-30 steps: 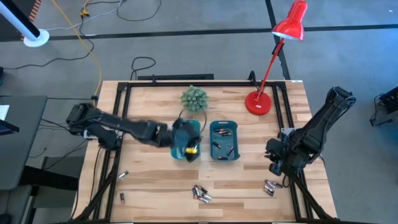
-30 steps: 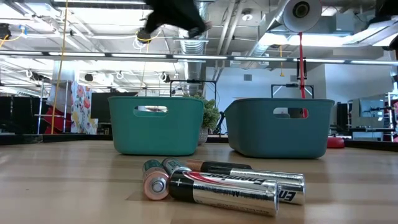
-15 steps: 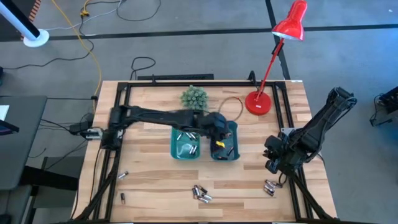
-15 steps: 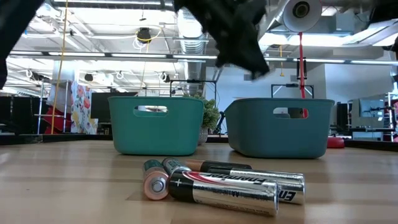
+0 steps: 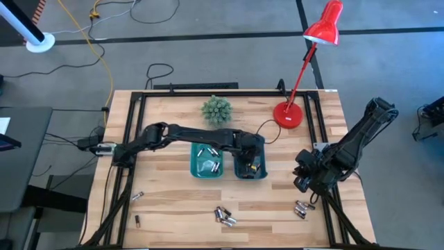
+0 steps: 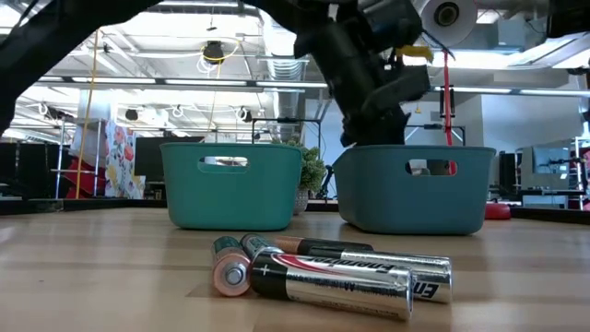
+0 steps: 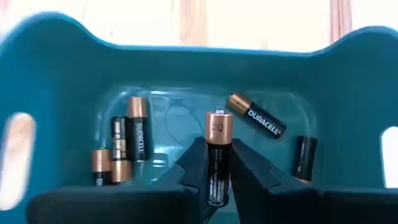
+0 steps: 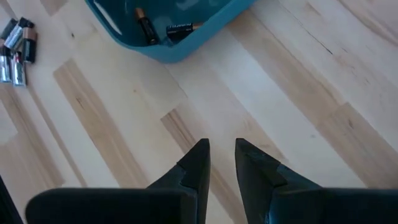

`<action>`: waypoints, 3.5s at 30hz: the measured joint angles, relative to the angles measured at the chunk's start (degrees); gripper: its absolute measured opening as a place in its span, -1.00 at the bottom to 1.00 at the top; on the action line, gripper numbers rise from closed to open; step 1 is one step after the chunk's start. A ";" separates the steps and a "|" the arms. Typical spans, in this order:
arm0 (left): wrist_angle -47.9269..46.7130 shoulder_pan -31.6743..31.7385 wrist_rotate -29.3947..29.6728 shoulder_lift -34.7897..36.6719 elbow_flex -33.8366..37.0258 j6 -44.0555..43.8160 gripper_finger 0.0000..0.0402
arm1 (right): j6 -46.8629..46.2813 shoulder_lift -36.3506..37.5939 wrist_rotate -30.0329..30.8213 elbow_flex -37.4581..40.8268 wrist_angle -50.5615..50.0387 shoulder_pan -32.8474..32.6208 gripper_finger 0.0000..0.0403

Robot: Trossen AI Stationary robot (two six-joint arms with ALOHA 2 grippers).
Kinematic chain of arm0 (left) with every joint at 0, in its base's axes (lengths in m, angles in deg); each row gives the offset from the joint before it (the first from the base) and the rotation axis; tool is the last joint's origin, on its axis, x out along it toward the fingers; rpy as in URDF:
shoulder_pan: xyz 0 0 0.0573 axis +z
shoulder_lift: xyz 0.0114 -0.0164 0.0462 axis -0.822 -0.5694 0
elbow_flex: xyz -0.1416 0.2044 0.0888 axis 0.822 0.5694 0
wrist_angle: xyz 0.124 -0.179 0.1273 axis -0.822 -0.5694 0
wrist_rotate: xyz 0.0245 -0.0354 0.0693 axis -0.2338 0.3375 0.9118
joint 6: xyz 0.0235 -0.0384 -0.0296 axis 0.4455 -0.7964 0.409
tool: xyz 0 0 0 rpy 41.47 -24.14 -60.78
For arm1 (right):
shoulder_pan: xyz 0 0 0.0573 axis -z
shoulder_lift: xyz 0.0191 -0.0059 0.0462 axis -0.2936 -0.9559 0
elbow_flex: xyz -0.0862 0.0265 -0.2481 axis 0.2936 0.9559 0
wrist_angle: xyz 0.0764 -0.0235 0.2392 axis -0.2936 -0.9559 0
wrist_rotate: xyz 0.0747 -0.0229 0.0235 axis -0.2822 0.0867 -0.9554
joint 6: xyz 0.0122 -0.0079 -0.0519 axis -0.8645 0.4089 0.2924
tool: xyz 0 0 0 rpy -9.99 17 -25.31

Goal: Sort batteries
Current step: Put the black battery into the blue bin, then put the silver battery into the green bin

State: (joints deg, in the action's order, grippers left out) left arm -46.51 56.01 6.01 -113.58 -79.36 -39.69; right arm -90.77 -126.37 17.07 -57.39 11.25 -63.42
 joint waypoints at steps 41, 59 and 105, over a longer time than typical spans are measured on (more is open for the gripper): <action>-28.23 0.25 4.15 2.96 -16.36 -3.29 -0.37 | -0.80 -0.02 0.45 0.05 0.21 0.00 -0.54; -50.35 -7.99 6.05 34.24 24.30 -28.29 -0.37 | -0.29 -2.63 0.47 0.37 0.37 0.00 -0.54; -18.60 -23.31 -35.20 41.64 77.34 -44.42 -0.37 | -0.52 -5.64 0.64 0.35 3.04 0.00 -0.54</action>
State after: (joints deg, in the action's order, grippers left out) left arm -65.11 32.70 -29.19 -71.93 -2.02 -84.12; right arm -91.29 -132.01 17.72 -57.04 14.29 -63.42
